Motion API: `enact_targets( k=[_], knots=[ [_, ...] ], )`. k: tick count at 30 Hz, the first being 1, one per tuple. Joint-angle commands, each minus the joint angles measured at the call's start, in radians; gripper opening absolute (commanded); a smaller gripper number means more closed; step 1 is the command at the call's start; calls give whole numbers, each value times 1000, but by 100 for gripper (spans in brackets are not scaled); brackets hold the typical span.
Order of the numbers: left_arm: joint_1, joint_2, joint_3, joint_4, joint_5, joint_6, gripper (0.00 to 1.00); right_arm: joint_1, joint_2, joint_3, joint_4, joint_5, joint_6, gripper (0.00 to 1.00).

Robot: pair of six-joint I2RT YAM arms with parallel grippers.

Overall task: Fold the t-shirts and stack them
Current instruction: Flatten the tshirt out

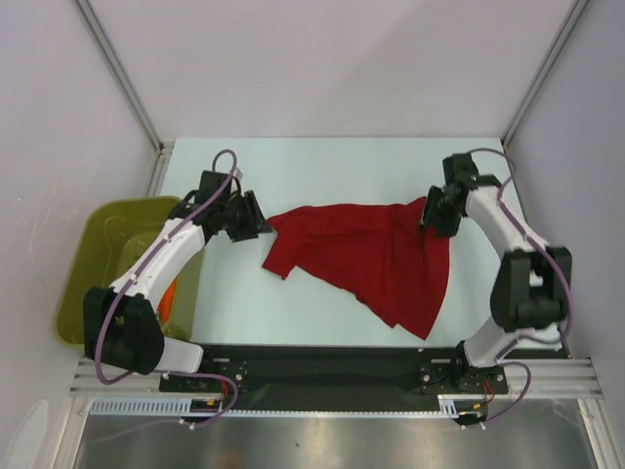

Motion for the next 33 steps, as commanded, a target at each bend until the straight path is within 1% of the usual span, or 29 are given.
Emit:
enact_targets(
  k=[1, 2, 3, 4, 5, 6, 7, 9, 10, 12, 13, 16, 18, 21, 25, 29, 31, 32, 33],
  knots=[
    [-5, -50, -86, 73, 96, -8, 48, 11, -225, -190, -36, -71, 15, 49],
    [-6, -71, -138, 82, 111, -33, 45, 5, -293, -236, -50, -118, 40, 49],
    [-8, -84, -165, 88, 117, -44, 41, -3, -323, -328, -77, -147, 69, 49],
    [-10, -96, -223, 108, 125, -57, 40, 2, -352, -371, -80, -221, 98, 48],
    [-10, -123, -260, 136, 167, -92, 41, 12, -428, -417, -73, -255, 114, 48],
    [-11, -133, -297, 166, 186, -111, 49, 26, -462, -521, -44, -279, 132, 48],
    [-14, -139, -359, 217, 204, -141, 54, 60, -498, -564, -35, -316, 173, 48],
    [-22, -144, -406, 245, 220, -168, 61, 95, -581, -656, 4, -341, 207, 48],
    [-28, -148, -429, 295, 226, -177, 62, 121, -607, -728, 16, -349, 226, 48],
    [-31, -150, -501, 373, 234, -208, 63, 143, -685, -785, 59, -346, 275, 49],
    [-34, -145, -539, 443, 244, -238, 62, 149, -708, -833, 73, -346, 285, 49],
    [-36, -107, -567, 536, 257, -300, 57, 138, -762, -845, 70, -368, 292, 50],
    [-36, -85, -584, 596, 249, -335, 57, 125, -756, -818, 20, -366, 258, 50],
    [-36, -27, -590, 688, 226, -398, 58, 117, -744, -801, -13, -361, 212, 51],
    [-36, 45, -584, 755, 218, -461, 55, 103, -754, -816, -21, -350, 219, 52],
    [-36, 91, -542, 757, 221, -444, 29, 86, -777, -804, -40, -355, 203, 52],
    [-40, 79, -489, 676, 200, -403, 3, 68, -774, -792, -48, -365, 189, 52],
    [-43, 65, -461, 614, 174, -383, 0, 65, -771, -792, -47, -375, 186, 52],
    [-61, 7, -431, 470, 95, -355, 0, 65, -765, -787, -47, -379, 186, 52]
  ],
)
